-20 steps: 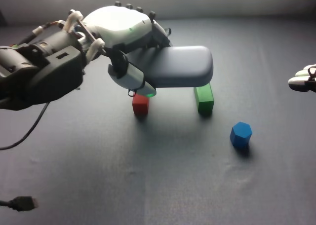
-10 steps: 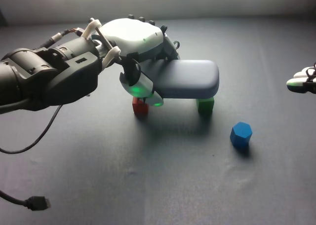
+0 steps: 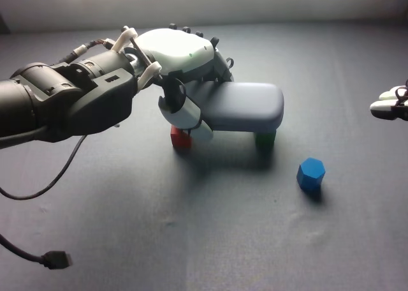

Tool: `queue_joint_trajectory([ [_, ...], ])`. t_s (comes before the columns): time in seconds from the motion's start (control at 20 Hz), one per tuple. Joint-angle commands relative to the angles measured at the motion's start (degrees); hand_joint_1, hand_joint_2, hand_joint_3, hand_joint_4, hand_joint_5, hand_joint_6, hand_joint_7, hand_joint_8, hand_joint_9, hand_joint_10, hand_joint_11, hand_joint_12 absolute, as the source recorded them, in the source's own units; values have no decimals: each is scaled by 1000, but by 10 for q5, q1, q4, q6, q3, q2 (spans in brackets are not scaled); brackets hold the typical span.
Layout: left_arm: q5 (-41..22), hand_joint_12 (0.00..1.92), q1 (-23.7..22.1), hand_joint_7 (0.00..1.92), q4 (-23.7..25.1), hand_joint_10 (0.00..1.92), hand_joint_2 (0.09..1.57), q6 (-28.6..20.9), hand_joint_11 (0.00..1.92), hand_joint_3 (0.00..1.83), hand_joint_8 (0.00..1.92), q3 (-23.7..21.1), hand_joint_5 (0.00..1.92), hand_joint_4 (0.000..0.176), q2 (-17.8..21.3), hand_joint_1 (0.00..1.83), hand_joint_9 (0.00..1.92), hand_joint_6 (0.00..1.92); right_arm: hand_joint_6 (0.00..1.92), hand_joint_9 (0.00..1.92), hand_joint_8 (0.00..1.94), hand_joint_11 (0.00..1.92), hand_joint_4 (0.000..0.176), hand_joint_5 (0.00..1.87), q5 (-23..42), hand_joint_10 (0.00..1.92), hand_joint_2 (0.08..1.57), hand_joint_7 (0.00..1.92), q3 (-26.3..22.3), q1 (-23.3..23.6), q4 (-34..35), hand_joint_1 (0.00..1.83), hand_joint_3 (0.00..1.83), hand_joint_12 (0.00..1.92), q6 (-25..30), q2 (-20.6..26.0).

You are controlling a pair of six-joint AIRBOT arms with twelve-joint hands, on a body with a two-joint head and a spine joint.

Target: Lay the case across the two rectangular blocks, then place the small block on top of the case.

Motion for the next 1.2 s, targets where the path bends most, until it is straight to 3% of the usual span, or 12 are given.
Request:
queue_joint_trajectory([
  [0.0,-63,966,-5,1055,-2,402,1111,-2,706,0,1035,2,919,0,1,1262,1002,906,0,315,0,0,0,383,65,0,1348,328,4,6,16,716,0,844,3,-1],
  [0.1,-62,992,-4,1031,-2,147,1112,-2,655,0,1074,2,940,0,1,1247,1052,880,2,326,2,4,0,388,65,4,1346,336,4,6,16,704,0,850,3,-1],
  [0.15,-62,1012,-4,901,-2,95,1034,-2,608,0,491,2,855,0,1,1193,1024,304,0,326,1,1,0,385,65,3,1344,335,4,6,16,688,0,849,3,-1],
  [0.2,-62,1097,-4,915,-2,68,1005,-2,558,0,218,2,874,0,1,1156,1007,80,1,327,2,0,0,386,65,3,1341,337,4,6,16,686,0,848,3,-2],
  [0.3,-62,1324,-3,914,-2,50,972,-2,427,0,69,1,862,0,1,1132,970,5,0,316,0,0,0,379,65,0,1348,324,4,7,16,706,1,849,3,-2],
  [0.55,-67,1046,-2,741,-4,2,943,-2,392,0,2,-3,688,0,5,1088,773,0,0,316,2,1,0,381,65,3,1347,336,4,7,16,657,1,821,3,-2],
  [0.8,-80,1142,-2,682,-5,4,922,-2,396,0,0,-13,589,0,14,1026,791,0,3,321,3,0,0,403,65,1,1347,351,4,7,16,661,0,872,5,-2],
  [0.9,-96,1179,2,651,-11,2,916,-2,363,0,0,-23,498,28,22,1024,776,0,0,327,2,1,0,394,65,3,1356,353,3,7,16,645,2,894,5,-2],
  [0.95,-109,1177,4,528,-13,0,899,-2,189,0,0,-32,449,67,28,1058,615,0,0,336,2,0,0,392,65,4,1347,362,3,7,16,715,0,872,6,-2],
  [1.05,-142,1213,10,442,-17,0,908,-2,37,0,0,-54,426,71,47,1037,495,0,0,316,2,0,0,388,65,2,1337,345,3,7,16,732,0,833,6,-2],
  [1.1,-177,1280,16,423,-20,1,895,-2,1,0,1,-78,413,46,67,1017,439,0,0,325,1,0,0,387,65,2,1332,346,3,7,15,747,0,881,8,-2],
  [1.15,-195,1280,21,423,-22,1,895,-2,1,0,1,-91,413,46,79,1017,439,0,0,325,1,0,0,387,65,2,1332,346,3,7,15,747,0,881,8,-2],
])
